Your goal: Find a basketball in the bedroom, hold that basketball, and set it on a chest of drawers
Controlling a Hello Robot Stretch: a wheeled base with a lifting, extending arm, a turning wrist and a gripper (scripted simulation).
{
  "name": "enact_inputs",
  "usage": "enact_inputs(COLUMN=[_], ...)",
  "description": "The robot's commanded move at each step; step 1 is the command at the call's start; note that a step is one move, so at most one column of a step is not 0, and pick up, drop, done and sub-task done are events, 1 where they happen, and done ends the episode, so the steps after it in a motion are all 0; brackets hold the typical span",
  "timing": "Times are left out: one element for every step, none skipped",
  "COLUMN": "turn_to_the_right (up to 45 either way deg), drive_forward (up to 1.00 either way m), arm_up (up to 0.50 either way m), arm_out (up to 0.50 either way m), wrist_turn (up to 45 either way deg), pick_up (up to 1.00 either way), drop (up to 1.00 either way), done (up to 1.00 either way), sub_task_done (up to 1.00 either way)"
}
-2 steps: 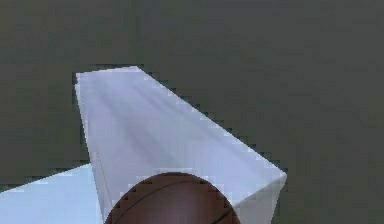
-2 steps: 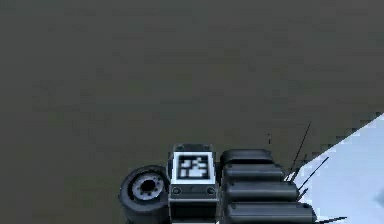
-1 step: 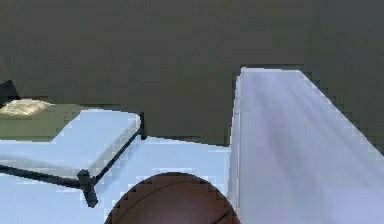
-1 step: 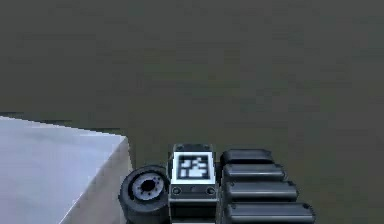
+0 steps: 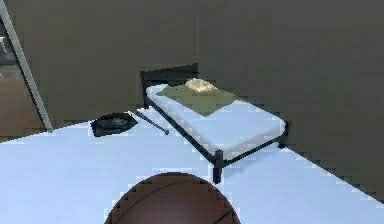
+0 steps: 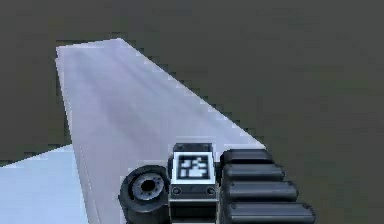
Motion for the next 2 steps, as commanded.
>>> enact_inputs(turn_to_the_right=[-42.0, 45.0], drive_forward=[0.00, 0.00], arm_up=[0.00, 0.00], arm_out=[0.00, 0.00], wrist_turn=[0.0, 0.0], pick_up=[0.00, 0.00], drop=[0.00, 0.00], done=[0.00, 0.00], sub_task_done=[0.00, 0.00])
